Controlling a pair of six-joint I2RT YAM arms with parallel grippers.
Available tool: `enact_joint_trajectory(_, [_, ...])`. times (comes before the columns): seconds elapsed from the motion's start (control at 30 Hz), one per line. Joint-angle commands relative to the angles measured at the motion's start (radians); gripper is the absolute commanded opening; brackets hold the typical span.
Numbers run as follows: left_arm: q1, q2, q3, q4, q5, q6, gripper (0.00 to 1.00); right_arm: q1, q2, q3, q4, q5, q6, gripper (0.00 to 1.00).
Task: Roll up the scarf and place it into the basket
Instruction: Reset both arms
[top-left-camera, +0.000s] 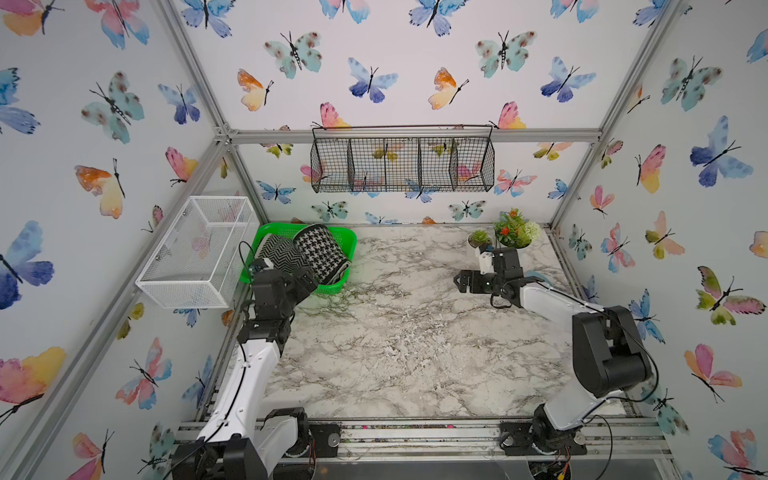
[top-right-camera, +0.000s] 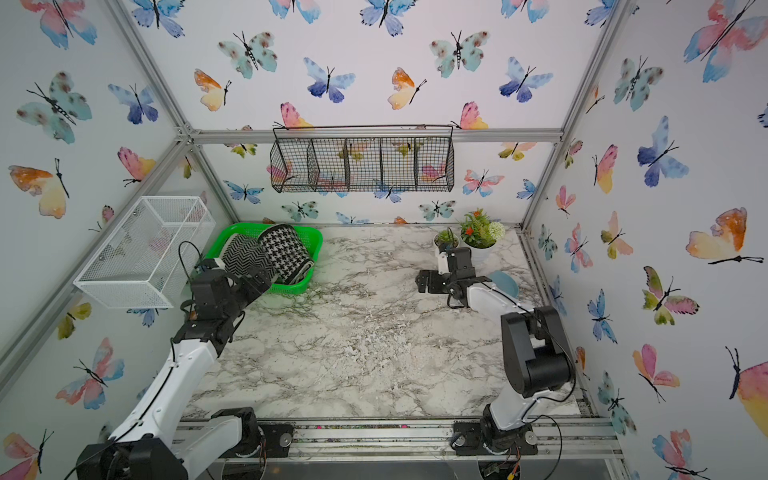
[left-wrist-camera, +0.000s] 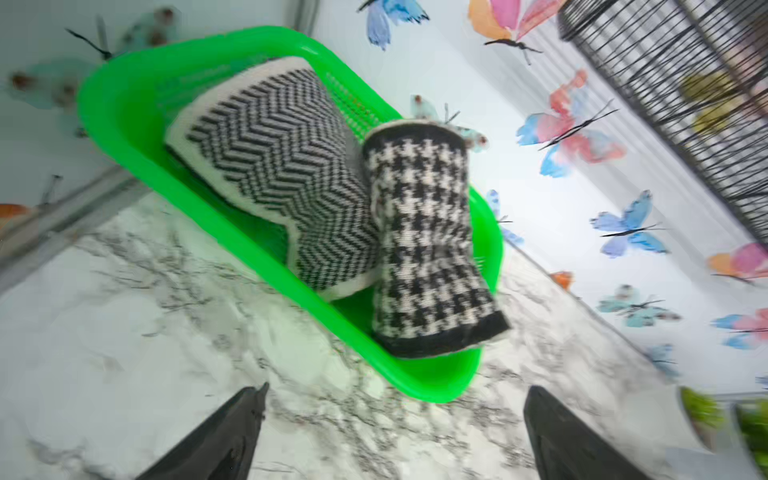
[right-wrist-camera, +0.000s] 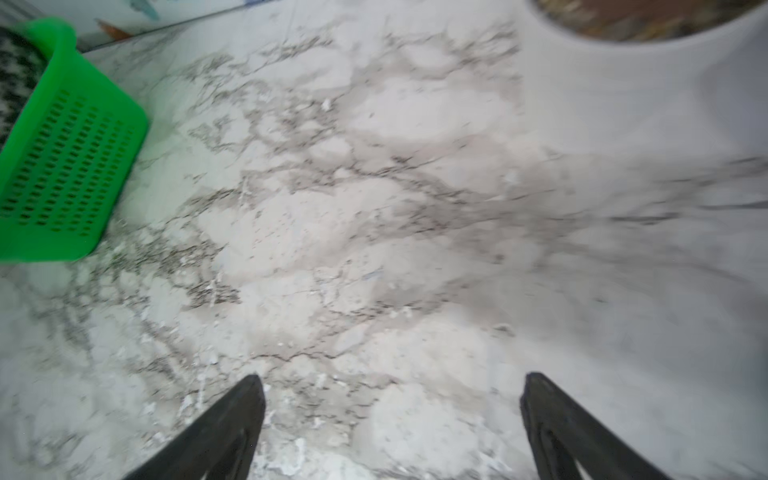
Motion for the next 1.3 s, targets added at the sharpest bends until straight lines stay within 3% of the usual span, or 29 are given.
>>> enact_joint_trajectory(0.0, [-0.007, 0.007, -0.159, 0.25, -0.15, 0.144, 0.98, -0.028, -0.078, -0.142, 0.183, 0.288, -0.077, 0.98])
enact_joint_trajectory(0.1, [-0.082, 0.048, -0.246, 0.381, -0.323, 0.194, 0.98, -0.036, -0.133, -0.293, 0.371, 0.424, -0.159, 0.99])
enact_joint_trajectory(0.2, [-0.174, 0.126, -0.384, 0.684, -0.5, 0.306, 0.98, -0.036, -0.168, -0.433, 0.572, 0.517, -0.213, 0.99])
enact_joint_trajectory(0.27, [-0.2, 0.176, -0.47, 0.954, -0.536, 0.381, 0.98, -0.039, -0.187, -0.477, 0.616, 0.544, -0.225, 0.99])
enact_joint_trajectory(0.37, [-0.209, 0.21, -0.451, 0.99, -0.536, 0.424, 0.98, -0.044, -0.204, -0.551, 0.755, 0.529, -0.227, 0.99])
enact_joint_trajectory(0.5, [-0.199, 0.391, -0.531, 1.4, -0.566, 0.489, 0.98, -0.047, -0.095, -0.569, 0.912, 0.573, -0.245, 0.99])
enact_joint_trajectory(0.57, [-0.225, 0.377, -0.498, 1.298, -0.555, 0.497, 0.98, -0.048, -0.085, -0.534, 0.853, 0.525, -0.25, 0.99])
enact_joint_trajectory(0.63, [-0.223, 0.366, -0.487, 1.249, -0.474, 0.498, 0.98, -0.052, -0.05, -0.563, 0.957, 0.486, -0.246, 0.99])
enact_joint_trajectory(0.7, [-0.218, 0.376, -0.51, 1.31, -0.45, 0.504, 0.98, -0.058, -0.006, -0.59, 1.084, 0.483, -0.27, 0.99])
enact_joint_trajectory(0.77, [-0.203, 0.379, -0.544, 1.337, -0.361, 0.503, 0.98, -0.066, -0.035, -0.553, 0.945, 0.474, -0.235, 0.99])
enact_joint_trajectory(0.83, [-0.149, 0.43, -0.52, 1.354, -0.317, 0.469, 0.98, -0.067, -0.018, -0.583, 1.044, 0.47, -0.253, 0.99])
enact_joint_trajectory(0.93, [-0.16, 0.473, -0.489, 1.356, -0.323, 0.505, 0.98, -0.07, -0.03, -0.559, 0.966, 0.472, -0.241, 0.99])
enact_joint_trajectory(1.27, [-0.161, 0.475, -0.482, 1.346, -0.321, 0.505, 0.98, -0.07, -0.018, -0.543, 0.954, 0.473, -0.244, 0.98])
